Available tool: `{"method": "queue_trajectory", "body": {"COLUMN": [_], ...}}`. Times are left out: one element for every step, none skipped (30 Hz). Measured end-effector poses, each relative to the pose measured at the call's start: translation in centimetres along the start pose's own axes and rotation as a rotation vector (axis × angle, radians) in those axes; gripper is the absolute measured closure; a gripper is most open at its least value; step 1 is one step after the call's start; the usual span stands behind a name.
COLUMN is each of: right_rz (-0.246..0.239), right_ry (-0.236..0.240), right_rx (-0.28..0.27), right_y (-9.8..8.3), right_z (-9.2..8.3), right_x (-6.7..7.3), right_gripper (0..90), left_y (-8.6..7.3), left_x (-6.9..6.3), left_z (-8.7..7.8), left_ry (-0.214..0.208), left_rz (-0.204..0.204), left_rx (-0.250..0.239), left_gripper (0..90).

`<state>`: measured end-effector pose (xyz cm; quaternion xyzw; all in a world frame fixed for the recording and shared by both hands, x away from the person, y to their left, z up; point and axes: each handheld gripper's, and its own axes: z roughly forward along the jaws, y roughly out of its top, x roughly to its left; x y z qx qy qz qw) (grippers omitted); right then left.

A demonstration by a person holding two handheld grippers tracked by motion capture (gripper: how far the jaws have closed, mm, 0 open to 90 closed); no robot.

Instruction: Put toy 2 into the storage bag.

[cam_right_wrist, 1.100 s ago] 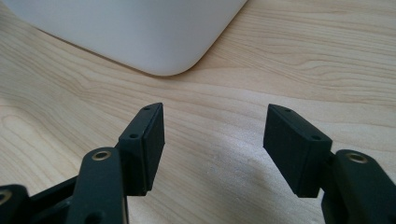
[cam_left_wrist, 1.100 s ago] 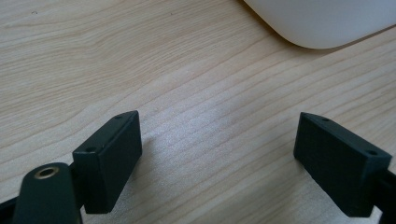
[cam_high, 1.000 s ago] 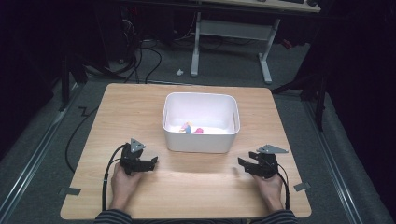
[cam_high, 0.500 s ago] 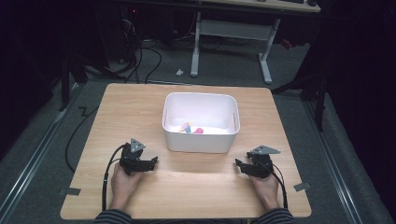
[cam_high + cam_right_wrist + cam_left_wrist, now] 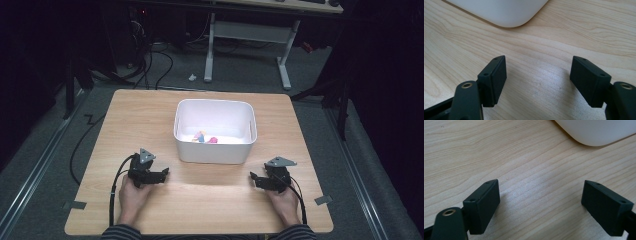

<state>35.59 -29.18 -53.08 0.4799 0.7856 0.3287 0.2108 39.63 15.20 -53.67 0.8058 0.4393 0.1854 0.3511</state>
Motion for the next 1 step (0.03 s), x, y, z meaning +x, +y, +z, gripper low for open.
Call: {"method": "queue_trajectory", "body": {"right_rz": [0.000], "right_ry": [0.000], "right_rx": [0.000], "right_y": [0.00], "right_z": [0.00], "right_x": [0.00], "right_gripper": [28.7], "left_y": [0.00], "left_x": [0.00], "left_z": [0.00], "left_ry": [0.000], "left_rz": [0.000], "left_rx": [0.000], "left_gripper": [15.4]}}
